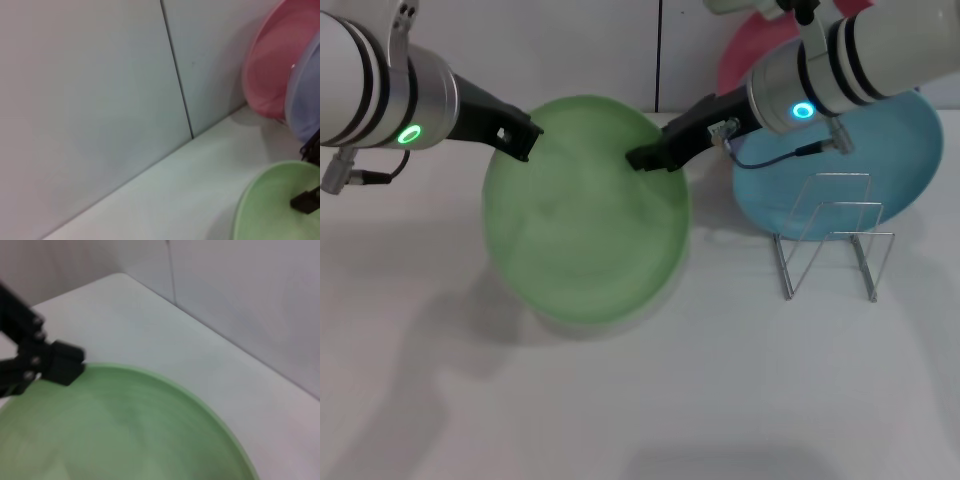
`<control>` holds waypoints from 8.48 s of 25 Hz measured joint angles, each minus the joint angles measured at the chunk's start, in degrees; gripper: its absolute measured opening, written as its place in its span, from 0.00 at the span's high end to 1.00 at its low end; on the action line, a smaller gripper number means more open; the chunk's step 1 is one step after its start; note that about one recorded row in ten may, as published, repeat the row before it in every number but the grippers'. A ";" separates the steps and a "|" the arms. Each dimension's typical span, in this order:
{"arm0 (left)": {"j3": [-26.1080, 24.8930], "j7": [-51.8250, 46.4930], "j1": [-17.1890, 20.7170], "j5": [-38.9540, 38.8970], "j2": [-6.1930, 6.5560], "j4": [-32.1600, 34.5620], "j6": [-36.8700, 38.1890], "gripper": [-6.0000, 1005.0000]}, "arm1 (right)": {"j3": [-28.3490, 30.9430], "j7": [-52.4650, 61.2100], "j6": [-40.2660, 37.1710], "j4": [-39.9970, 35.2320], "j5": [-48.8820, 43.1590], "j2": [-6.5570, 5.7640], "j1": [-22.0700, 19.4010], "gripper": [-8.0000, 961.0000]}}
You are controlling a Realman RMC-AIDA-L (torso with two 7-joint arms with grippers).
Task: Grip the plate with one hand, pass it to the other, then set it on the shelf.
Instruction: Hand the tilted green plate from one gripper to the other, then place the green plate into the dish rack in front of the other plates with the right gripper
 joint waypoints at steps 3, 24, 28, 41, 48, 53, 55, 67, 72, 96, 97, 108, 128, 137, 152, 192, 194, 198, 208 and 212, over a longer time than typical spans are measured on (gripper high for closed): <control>-0.07 0.18 0.03 -0.45 0.01 -0.62 0.69 0.94 | -0.68 -1.14 1.42 -1.21 0.96 0.69 -0.84 0.72; 0.22 2.68 1.60 -0.13 0.13 -4.27 8.49 0.53 | -1.29 -0.73 -1.41 -7.13 0.25 0.48 -3.65 0.95; -0.85 5.13 5.49 -0.08 0.11 -5.64 14.22 0.34 | -1.04 -0.51 -2.63 -12.31 -0.80 0.40 -5.67 0.96; 1.55 7.42 22.55 -0.10 -0.06 -2.50 47.09 0.14 | -0.54 -8.03 -7.98 -29.99 -5.35 0.18 -8.80 0.97; 3.53 5.96 26.39 -0.51 -0.14 3.26 60.10 0.14 | 2.14 -20.39 -11.22 -34.48 -6.35 0.33 -9.35 0.97; 3.91 4.15 27.12 -0.59 -0.16 8.78 69.27 0.14 | 4.34 -27.72 -12.19 -37.44 -7.03 0.50 -10.68 0.97; 3.92 2.50 27.09 -0.59 -0.19 11.32 72.94 0.14 | 5.39 -29.67 -12.62 -37.61 -7.27 0.39 -10.66 0.97; 6.01 -0.53 26.51 -0.64 -0.21 20.30 86.12 0.14 | 8.92 -35.69 -18.21 -42.79 -7.47 0.33 -11.19 0.97; 7.16 -2.61 26.98 -0.68 -0.20 23.77 91.54 0.14 | 9.49 -39.01 -20.62 -47.07 -6.89 0.69 -13.52 0.97; 9.72 -3.03 25.82 -0.67 -0.20 25.51 92.69 0.14 | 14.20 -55.73 -23.45 -51.96 -1.77 1.22 -19.39 0.97; 9.83 -3.03 25.80 -0.68 -0.20 25.51 92.69 0.14 | 14.20 -56.08 -23.60 -51.98 -1.71 1.24 -19.53 0.97; 10.73 -3.03 25.23 -0.68 -0.20 25.78 92.65 0.14 | 16.25 -60.49 -25.21 -52.73 -0.59 1.34 -21.03 0.97; 12.23 -3.03 24.38 -0.68 -0.20 26.01 92.31 0.14 | 18.86 -64.15 -25.55 -53.62 0.04 1.24 -21.66 0.96; 12.41 -3.37 23.01 -0.68 -0.20 27.25 92.29 0.14 | 19.17 -64.97 -25.65 -53.77 0.39 1.28 -22.00 0.95; 12.77 -3.47 22.02 -0.67 -0.20 27.85 92.14 0.14 | 19.13 -66.36 -26.18 -53.62 0.12 1.34 -22.67 0.94; 13.65 -3.56 20.42 -0.67 -0.20 29.33 92.05 0.14 | 19.08 -72.69 -26.29 -50.84 -0.71 1.64 -26.61 0.91; 13.65 -3.57 20.18 -0.68 -0.20 29.48 92.03 0.14 | 19.08 -72.75 -26.33 -50.77 -0.71 1.65 -26.96 0.91; 13.64 -3.61 19.74 -0.67 -0.20 29.72 92.03 0.14 | 18.59 -71.79 -26.67 -51.13 -1.76 1.67 -27.80 0.91; 13.52 -4.37 16.82 -0.67 -0.21 32.27 91.26 0.14 | 19.74 -68.48 -29.33 -53.08 -3.61 1.67 -28.01 0.82; 13.18 -4.40 16.14 -0.67 -0.20 32.94 90.75 0.14 | 20.33 -68.31 -31.21 -53.75 -3.54 1.67 -28.04 0.66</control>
